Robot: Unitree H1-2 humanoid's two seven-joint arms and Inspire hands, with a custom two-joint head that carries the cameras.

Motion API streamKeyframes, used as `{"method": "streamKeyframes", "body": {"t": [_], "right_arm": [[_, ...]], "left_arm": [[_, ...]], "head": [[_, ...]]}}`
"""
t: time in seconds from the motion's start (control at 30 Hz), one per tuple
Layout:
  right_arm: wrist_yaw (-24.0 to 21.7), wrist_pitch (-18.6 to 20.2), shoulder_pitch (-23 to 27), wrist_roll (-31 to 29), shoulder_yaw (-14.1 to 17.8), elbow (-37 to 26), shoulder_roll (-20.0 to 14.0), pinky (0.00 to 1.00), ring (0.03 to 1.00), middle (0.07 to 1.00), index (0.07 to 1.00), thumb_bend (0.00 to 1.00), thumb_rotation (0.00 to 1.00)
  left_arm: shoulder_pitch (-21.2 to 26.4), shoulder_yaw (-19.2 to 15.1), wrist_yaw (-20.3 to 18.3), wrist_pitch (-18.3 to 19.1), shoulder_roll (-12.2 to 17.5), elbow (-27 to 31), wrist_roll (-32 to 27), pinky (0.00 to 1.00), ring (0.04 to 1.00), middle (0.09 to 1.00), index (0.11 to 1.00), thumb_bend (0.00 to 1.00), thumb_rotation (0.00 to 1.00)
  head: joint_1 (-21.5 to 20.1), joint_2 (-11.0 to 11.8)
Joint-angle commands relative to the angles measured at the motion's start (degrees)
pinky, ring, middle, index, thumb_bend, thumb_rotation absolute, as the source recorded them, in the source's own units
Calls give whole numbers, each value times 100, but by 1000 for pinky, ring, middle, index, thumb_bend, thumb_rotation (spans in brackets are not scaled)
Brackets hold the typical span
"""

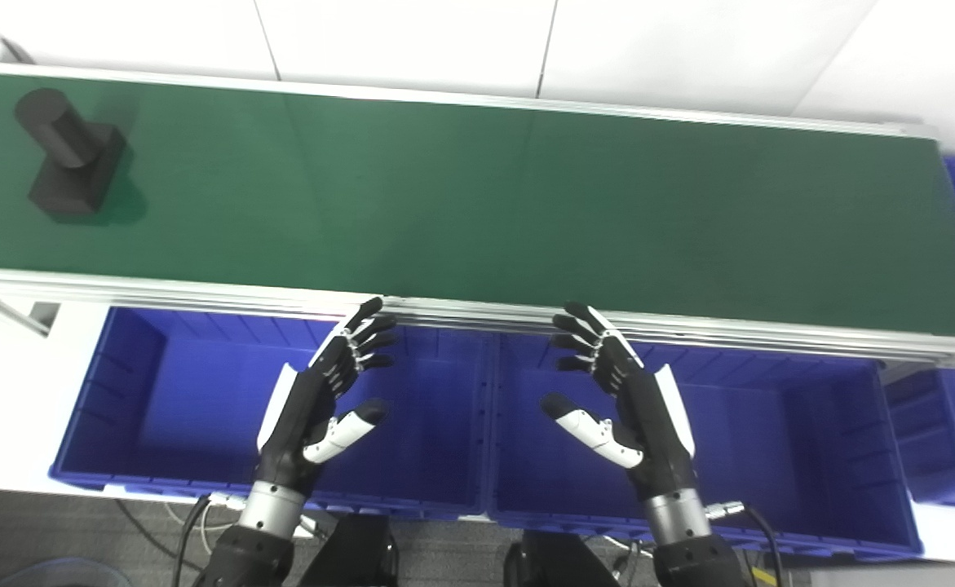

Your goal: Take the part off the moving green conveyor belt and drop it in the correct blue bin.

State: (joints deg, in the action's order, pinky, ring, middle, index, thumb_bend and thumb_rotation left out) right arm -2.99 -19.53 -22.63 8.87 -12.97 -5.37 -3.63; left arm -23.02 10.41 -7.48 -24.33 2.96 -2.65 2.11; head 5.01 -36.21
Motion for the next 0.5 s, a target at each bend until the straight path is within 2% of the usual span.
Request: {"method": "streamKeyframes", "body": {"t": [0.0,0.03,0.07,0.1,0.13,0.17,0.2,0.47], "right_arm": [[16,-456,55,-96,48,61,-37,683,784,835,883,582,506],[6,-499,70,-123,59,113,-54,683,785,835,883,581,506],[1,-551,96,-151,76,186,-76,681,786,836,886,580,515],[-1,-592,116,-171,90,242,-92,679,786,836,886,581,521],[-1,-640,142,-194,109,314,-110,676,785,836,886,583,528],[3,-675,158,-207,123,362,-120,673,784,835,886,585,534],[6,-702,181,-227,137,419,-138,670,781,833,884,589,542],[-9,-734,340,-392,169,697,-277,649,770,829,883,587,572]], "left_arm": [[68,55,77,-254,-72,-11,97,724,802,838,897,739,690],[87,74,95,-255,-79,-59,110,723,802,838,896,738,688],[116,96,121,-256,-93,-126,130,721,798,834,891,740,682],[138,113,147,-257,-104,-172,148,719,795,831,888,742,678],[166,132,184,-258,-124,-234,172,716,791,828,884,748,676],[186,146,216,-258,-138,-274,190,713,787,825,880,755,672],[218,167,252,-259,-150,-332,218,710,783,822,875,758,665],[421,321,508,-259,-200,-700,296,690,768,808,850,792,632]], "head": [[215,169],[215,169],[379,293],[404,316],[547,439],[547,439],[668,550],[1004,923]]}}
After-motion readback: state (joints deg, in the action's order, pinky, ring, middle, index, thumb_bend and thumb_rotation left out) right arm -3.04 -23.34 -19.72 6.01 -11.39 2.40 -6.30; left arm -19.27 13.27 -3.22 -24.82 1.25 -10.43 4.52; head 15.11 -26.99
